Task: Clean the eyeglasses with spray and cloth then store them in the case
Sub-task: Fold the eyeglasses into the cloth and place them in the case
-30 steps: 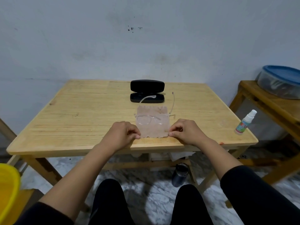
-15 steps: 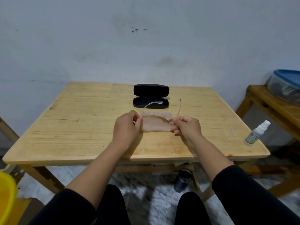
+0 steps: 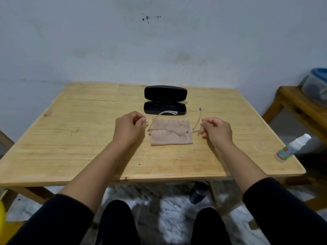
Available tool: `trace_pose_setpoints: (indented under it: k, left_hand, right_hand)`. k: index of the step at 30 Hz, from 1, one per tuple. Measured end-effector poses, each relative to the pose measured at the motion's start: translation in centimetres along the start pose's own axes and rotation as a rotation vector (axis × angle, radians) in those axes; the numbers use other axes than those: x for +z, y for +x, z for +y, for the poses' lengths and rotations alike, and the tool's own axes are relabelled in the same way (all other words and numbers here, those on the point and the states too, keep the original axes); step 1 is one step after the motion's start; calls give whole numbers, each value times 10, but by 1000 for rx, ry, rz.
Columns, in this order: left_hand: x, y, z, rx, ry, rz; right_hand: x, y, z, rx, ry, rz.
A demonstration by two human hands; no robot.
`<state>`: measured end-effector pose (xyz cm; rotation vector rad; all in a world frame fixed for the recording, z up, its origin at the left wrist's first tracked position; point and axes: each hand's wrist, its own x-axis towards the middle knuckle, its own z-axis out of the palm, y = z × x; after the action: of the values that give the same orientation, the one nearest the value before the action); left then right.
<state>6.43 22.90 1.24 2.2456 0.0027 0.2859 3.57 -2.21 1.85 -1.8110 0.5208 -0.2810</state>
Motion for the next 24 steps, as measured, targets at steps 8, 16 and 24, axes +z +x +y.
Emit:
trace_pose_setpoints:
  k: [8,16,24]
  left_hand:
    - [15,34,-2,50,104,-255]
    - [15,33,-5,88,24,-313]
    - [-10,16,-3,130,-403,-533]
  right_hand:
    - [20,39,-13,-73,-275,-313]
    - [22,55,-10,-75,-233,-496]
    - [3,44,-15,-45,26,-848]
